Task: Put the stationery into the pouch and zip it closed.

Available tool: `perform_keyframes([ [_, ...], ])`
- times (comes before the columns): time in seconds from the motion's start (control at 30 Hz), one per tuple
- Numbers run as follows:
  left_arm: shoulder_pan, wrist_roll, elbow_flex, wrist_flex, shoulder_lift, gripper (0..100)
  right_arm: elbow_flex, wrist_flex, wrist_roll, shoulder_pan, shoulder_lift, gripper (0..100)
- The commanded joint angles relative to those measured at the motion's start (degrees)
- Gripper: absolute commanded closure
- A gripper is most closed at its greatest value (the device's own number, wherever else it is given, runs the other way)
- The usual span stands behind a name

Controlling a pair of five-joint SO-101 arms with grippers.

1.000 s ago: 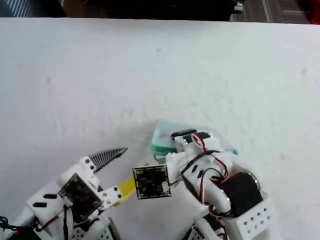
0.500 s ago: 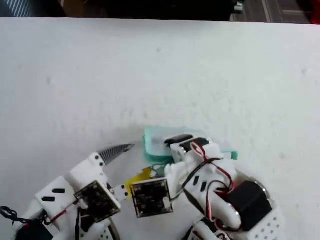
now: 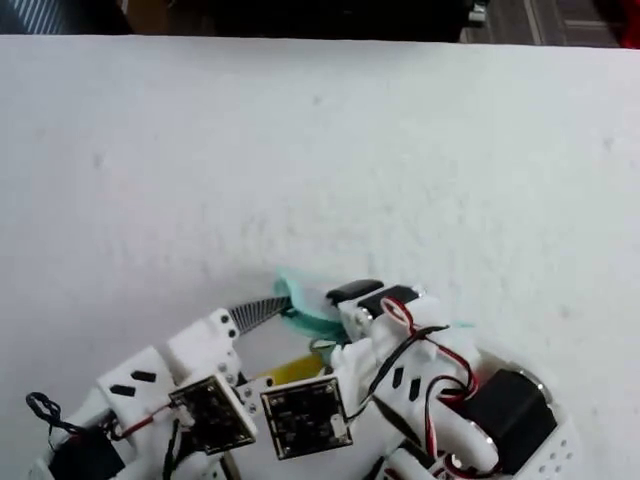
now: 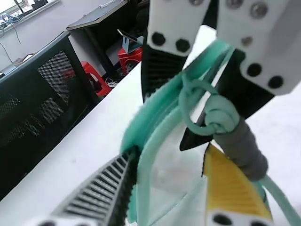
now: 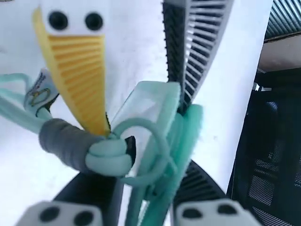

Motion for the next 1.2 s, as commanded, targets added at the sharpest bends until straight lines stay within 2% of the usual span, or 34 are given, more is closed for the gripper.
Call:
perform_keyframes([
  [0.0, -0.48, 0.79, -1.67, 1.93, 0.4, 76, -3.34, -0.04, -0.35, 0.48, -0.22, 98.1],
  [0.2, -1.63, 0.53, -9.85, 10.99, 0.4, 76, -2.9, 0.04, 2.81, 5.23, -0.13, 98.1],
  [0.37, -1.71, 0.18, -16.53, 19.78, 0.4, 76, -2.9, 0.48, 2.81, 5.49, -0.66, 98.1],
  [0.43, -1.71, 0.18, -18.46, 20.84, 0.4, 76, -3.25, 1.54, 2.81, 5.23, -0.66, 98.1],
  [0.6, -4.26, 0.18, -17.05, 15.74, 0.4, 76, -3.25, 3.03, 2.99, 2.86, -0.66, 98.1],
  [0.7, -8.48, 0.26, -11.96, 10.02, 0.4, 76, -3.25, 3.03, 2.9, 2.77, -0.66, 98.1],
  [0.83, -9.01, 0.62, -3.43, 2.64, 0.4, 76, -3.25, 2.68, 2.99, 2.68, -0.66, 98.1],
  [1.07, -0.4, 0.35, 4.57, -6.51, 0.4, 76, -3.25, -1.1, 2.9, 2.51, -0.13, 98.1],
  [1.17, 1.19, 0.7, 7.56, -11.6, 0.4, 76, -3.25, -1.8, 2.81, -0.04, -0.04, 98.1],
])
